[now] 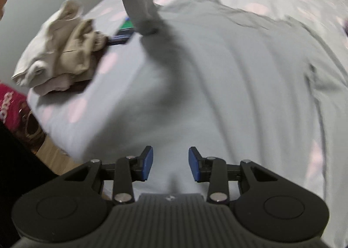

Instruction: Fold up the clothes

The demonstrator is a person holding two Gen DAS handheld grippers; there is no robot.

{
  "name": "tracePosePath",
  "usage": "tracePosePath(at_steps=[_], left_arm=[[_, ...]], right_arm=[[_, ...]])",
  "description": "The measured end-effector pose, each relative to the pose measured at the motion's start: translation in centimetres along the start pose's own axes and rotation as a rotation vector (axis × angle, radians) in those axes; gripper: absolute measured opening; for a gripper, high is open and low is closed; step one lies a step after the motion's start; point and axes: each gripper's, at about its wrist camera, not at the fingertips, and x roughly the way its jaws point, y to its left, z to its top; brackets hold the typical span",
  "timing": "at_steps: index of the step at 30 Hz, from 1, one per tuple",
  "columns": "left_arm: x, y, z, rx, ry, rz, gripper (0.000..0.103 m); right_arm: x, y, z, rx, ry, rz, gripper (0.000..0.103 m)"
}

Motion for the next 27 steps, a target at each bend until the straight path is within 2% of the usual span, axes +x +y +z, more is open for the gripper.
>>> tracePosePath(at_steps=[5, 8, 9, 12, 14, 16, 18, 23, 27], left_arm=[[8.3, -8.2, -6.6, 0.144, 0.259, -0.153, 0.0], [9.9, -10.3, -8.6, 0.207, 0.351, -0.207, 0.0], [10.1, -10.4, -8.9, 0.211, 0.369, -0.226, 0.003], [9.1, -9.2, -9.1, 0.136, 0.379, -0.243, 0.026], [8.1, -7.2, -9.5, 0.072, 0.367, -0.209, 0.032], [7.3, -4.8, -9.8, 0.004, 0.352, -0.14, 0.04], [6.9, -1.5, -10.5, -0.069, 0.346, -0.038, 0.04], [6.7, 5.7, -12.5, -0.14, 0.366, 0.185, 0.04], [6.0, 10.2, -12.3, -0.182, 0.358, 0.29, 0.04]], right_arm=[[-0.5, -3.5, -1.9, 0.038, 0.038, -0.074, 0.04], [-0.6, -5.7, -3.4, 0.07, 0.068, -0.106, 0.04], [-0.4, -6.6, -3.9, 0.089, 0.079, -0.111, 0.04], [-0.1, -8.4, -5.1, 0.13, 0.091, -0.11, 0.04], [-0.1, -8.8, -5.3, 0.134, 0.089, -0.11, 0.04], [-0.4, -8.5, -4.9, 0.11, 0.078, -0.111, 0.04], [-0.7, -8.1, -4.2, 0.079, 0.065, -0.11, 0.04], [-1.0, -6.7, -0.5, -0.037, 0.019, -0.105, 0.042], [-0.7, -6.0, 3.8, -0.108, -0.039, -0.103, 0.045]])
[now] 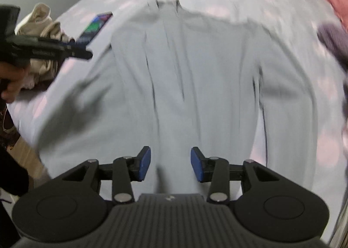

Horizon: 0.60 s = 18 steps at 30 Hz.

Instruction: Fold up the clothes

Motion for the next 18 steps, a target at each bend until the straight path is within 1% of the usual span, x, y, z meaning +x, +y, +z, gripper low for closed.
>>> tracePosePath(at_steps=[3, 5, 7, 9, 11, 13, 15, 16, 18], left_arm=[[0.3, 2.2, 1.2, 0.003, -0.027, 0.055, 0.041], [1.4, 3.3, 1.8, -0.014, -0.038, 0.05, 0.041], [2.5, 4.4, 2.4, -0.035, -0.047, 0.033, 0.045], [4.1, 5.4, 2.6, -0.051, -0.041, 0.009, 0.045], [5.3, 6.3, 2.6, -0.067, -0.03, -0.001, 0.045], [6.3, 6.9, 2.7, -0.094, -0.032, -0.025, 0.045], [7.1, 7.7, 2.7, -0.142, -0.031, -0.089, 0.044], [7.5, 8.2, 2.7, -0.167, -0.03, -0.123, 0.037], [8.8, 8.9, 2.7, -0.225, 0.026, -0.185, 0.027]], right_arm=[[1.0, -0.4, 3.3, 0.018, -0.043, 0.01, 0.045], [2.0, -0.2, 5.2, 0.042, -0.067, 0.026, 0.045], [3.1, 0.2, 6.6, 0.058, -0.088, 0.047, 0.046], [4.2, 0.8, 7.9, 0.058, -0.114, 0.07, 0.05], [5.3, 1.3, 9.4, 0.05, -0.125, 0.081, 0.051], [6.4, 1.6, 10.3, 0.053, -0.13, 0.093, 0.051], [7.3, 1.7, 10.9, 0.066, -0.125, 0.116, 0.051], [7.7, 1.8, 11.1, 0.067, -0.119, 0.121, 0.051], [8.3, 2.0, 11.2, 0.065, -0.107, 0.129, 0.051]])
